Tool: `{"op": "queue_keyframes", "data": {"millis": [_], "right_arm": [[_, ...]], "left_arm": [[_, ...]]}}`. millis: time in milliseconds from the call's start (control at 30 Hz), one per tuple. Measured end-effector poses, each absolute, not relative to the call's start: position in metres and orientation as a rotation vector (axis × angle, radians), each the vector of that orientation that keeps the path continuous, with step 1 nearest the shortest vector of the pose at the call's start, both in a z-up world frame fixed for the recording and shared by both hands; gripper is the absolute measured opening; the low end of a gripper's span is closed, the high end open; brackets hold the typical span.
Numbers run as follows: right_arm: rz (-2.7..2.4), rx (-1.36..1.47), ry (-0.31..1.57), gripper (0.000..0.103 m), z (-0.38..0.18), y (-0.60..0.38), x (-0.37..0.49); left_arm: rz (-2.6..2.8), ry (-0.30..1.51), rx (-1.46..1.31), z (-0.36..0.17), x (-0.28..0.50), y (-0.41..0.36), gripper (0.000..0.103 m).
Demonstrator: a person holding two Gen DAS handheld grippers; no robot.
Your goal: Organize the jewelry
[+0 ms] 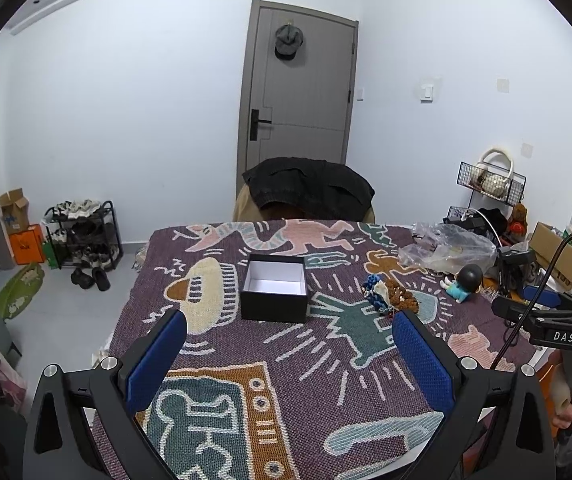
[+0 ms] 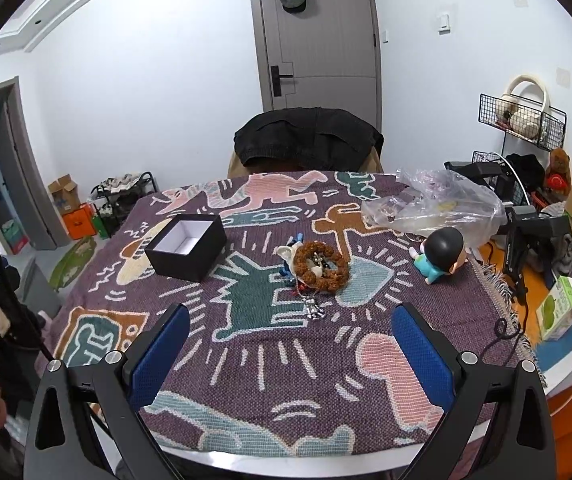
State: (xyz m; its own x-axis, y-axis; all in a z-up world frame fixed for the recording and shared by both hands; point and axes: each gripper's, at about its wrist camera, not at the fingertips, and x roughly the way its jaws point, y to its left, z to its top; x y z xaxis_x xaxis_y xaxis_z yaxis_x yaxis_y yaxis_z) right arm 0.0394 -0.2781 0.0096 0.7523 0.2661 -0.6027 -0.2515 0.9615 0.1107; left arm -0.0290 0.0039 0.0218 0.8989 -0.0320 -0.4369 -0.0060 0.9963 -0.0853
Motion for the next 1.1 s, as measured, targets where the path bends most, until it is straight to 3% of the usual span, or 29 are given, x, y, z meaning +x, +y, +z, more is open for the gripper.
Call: {"op": "queue_keyframes", "data": {"millis": [1100], "right_arm": [[0.265, 0.003, 0.645, 0.102, 0.0135, -0.2763, 0.0361]], "left_arm": [[-0.011, 0.450, -0.087, 0.0227, -0.0294, 0.0045, 0.102]]}}
